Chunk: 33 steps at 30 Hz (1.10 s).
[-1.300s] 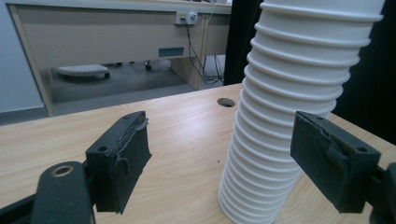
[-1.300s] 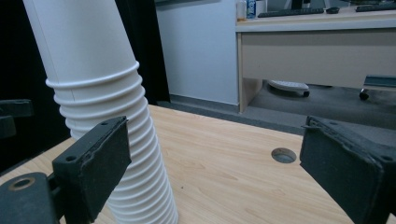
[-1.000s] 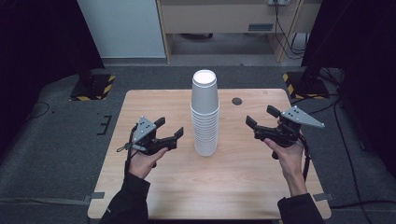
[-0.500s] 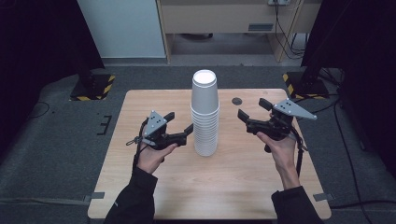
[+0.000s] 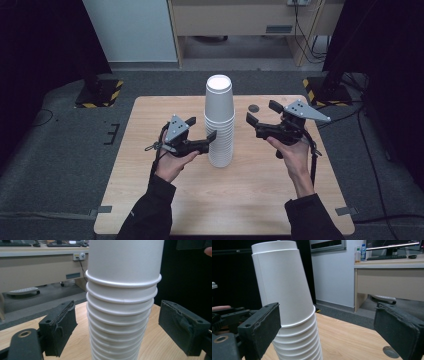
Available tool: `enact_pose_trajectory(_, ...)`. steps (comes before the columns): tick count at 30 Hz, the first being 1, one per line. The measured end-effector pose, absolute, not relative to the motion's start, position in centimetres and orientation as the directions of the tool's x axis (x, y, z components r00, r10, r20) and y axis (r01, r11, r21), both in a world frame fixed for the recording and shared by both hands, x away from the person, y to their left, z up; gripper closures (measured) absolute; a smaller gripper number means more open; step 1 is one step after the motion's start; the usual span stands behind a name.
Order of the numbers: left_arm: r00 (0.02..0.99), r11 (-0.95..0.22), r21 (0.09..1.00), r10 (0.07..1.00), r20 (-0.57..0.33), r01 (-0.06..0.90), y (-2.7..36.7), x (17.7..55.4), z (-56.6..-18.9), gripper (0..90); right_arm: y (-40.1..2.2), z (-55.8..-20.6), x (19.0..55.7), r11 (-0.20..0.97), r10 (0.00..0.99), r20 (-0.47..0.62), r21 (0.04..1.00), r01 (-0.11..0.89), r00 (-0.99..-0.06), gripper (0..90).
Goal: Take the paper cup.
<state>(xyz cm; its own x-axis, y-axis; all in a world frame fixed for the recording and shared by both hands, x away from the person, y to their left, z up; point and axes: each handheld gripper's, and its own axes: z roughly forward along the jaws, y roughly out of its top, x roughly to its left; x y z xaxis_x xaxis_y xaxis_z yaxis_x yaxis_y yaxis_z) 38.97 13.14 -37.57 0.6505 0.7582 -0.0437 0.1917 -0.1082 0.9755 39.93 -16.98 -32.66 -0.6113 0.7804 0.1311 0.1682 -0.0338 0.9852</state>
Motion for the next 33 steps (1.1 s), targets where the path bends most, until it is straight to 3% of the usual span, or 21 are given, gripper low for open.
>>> enact_pose_trajectory(33, 0.676, -0.11, 0.979, 0.736, -0.036, 0.173, 11.0, 41.3, -37.7, 10.2, -12.6, -32.3, 42.2, -0.005, 0.719, 0.141, 0.98, 0.197, -0.681, 7.0)
